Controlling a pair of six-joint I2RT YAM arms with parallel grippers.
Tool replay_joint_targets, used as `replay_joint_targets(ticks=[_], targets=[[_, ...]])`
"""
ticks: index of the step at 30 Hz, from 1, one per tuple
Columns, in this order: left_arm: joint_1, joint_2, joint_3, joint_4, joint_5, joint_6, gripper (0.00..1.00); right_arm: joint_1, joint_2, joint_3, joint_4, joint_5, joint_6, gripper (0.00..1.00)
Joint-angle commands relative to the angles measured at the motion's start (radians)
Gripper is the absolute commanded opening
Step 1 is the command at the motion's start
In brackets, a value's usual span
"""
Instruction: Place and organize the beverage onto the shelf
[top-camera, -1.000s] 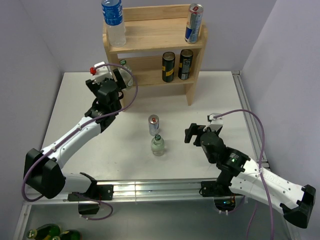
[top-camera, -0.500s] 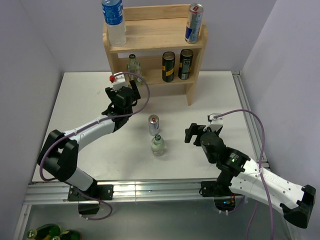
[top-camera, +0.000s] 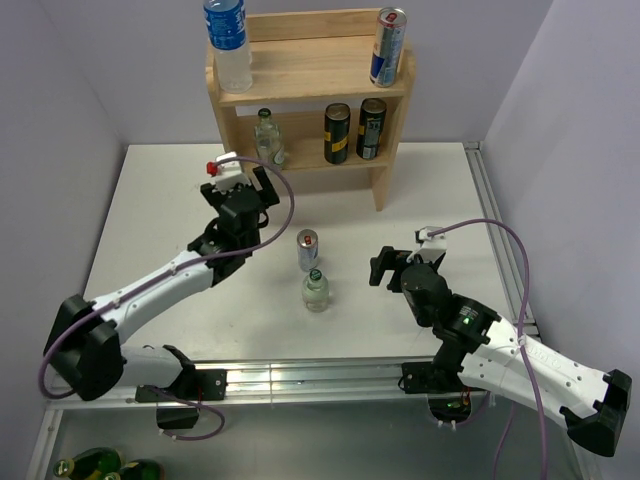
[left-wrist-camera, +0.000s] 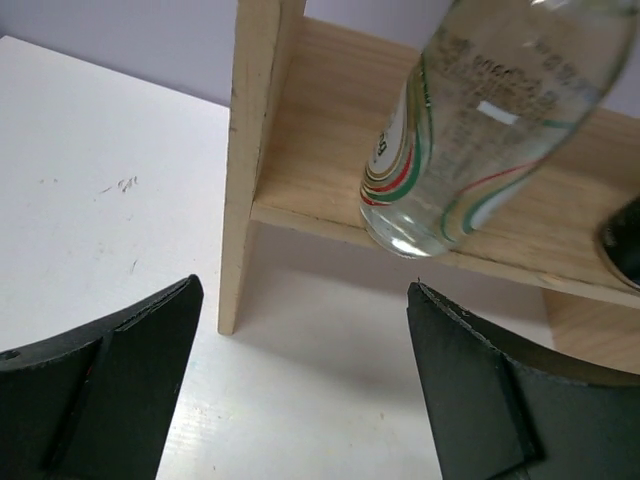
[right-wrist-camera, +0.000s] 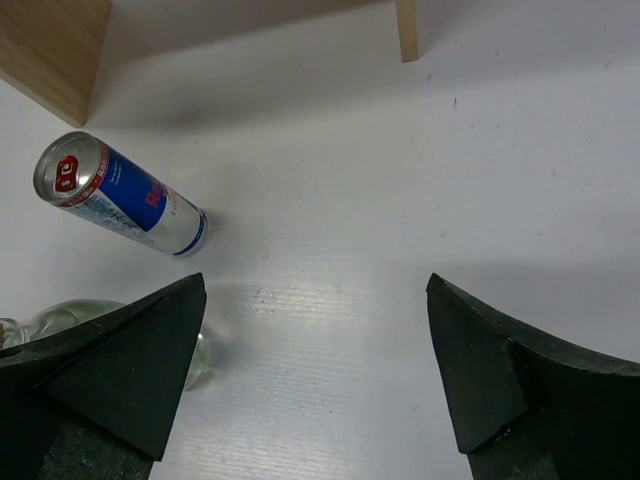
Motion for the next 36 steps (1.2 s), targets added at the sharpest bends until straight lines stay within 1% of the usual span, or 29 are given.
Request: replay_joint_targets(ticks=[1,4,7,10,11,13,14,15,18,21,23,24,26,29,33,36], targets=[[-0.025,-0.108,-0.026,-0.058,-0.038,-0.033,0.9,0.002,-0.005,-0.002,0.023,0.021,0.006,0.98],[-0.065,-0.188,-0.051,-0.141,-0.062,-0.068,0.9,0.002,-0.003,-0.002,0.019,0.021,0.009,0.98],[-0.12,-0.258,-0.084,-0.224,-0.042,-0.123,0.9,0.003,-0.01,-0.005,0.019,0.023,0.011,0.98],[-0.186,-0.321,-0.133,-0.298,-0.012,-0.187,0.9,0.003,-0.007,-0.002,0.017,0.029,0.012,0.98],[-0.225,-0.335,-0.146,-0.315,-0.015,-0.207,0.9,0.002,-0.004,-0.002,0.016,0.033,0.012,0.98],[-0.269,-0.373,-0.192,-0.335,-0.01,-0.246,0.9,0.003,-0.002,0.0,0.013,0.036,0.015,0.98],[-0.313,-0.386,-0.209,-0.338,-0.009,-0.257,0.9,0.002,-0.002,0.0,0.011,0.039,0.014,0.98],[-0.335,-0.402,-0.226,-0.341,-0.005,-0.273,0.9,0.002,-0.002,0.0,0.01,0.041,0.017,0.98],[-0.424,-0.416,-0.296,-0.326,-0.012,-0.303,0.91,0.002,-0.008,-0.002,0.01,0.045,0.02,0.98],[-0.506,-0.386,-0.373,-0.294,-0.027,-0.336,0.91,0.003,0.0,0.0,0.006,0.052,0.023,0.98],[-0.561,-0.357,-0.393,-0.26,-0.051,-0.352,0.91,0.002,0.003,0.001,0.005,0.053,0.023,0.98],[-0.578,-0.325,-0.404,-0.208,-0.056,-0.344,0.91,0.002,0.006,0.001,0.006,0.053,0.022,0.98],[-0.634,-0.288,-0.416,-0.159,-0.083,-0.347,0.91,0.003,0.01,0.003,0.003,0.055,0.023,0.98],[-0.681,-0.199,-0.408,-0.113,-0.104,-0.341,0.91,0.002,0.012,0.004,0.005,0.056,0.023,0.98],[-0.715,-0.137,-0.396,-0.073,-0.107,-0.336,0.91,0.002,0.016,0.004,0.005,0.056,0.023,0.98],[-0.74,-0.1,-0.379,-0.089,-0.134,-0.364,0.91,0.003,0.018,0.004,0.005,0.056,0.025,0.98]])
